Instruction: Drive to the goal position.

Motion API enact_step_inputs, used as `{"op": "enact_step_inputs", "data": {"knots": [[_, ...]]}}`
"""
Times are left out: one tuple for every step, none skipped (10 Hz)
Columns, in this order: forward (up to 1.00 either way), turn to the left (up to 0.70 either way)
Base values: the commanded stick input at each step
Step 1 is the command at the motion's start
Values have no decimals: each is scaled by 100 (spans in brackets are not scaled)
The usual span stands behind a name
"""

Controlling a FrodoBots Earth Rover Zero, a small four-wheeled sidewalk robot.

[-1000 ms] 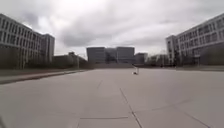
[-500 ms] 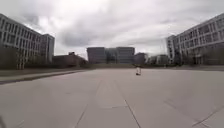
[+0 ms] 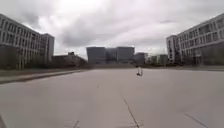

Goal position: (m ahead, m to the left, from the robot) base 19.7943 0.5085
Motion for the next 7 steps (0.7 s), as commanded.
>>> {"op": "enact_step_inputs", "data": {"knots": [[100,0],[100,0],[100,0],[100,0],[100,0],[100,0],[100,0]]}}
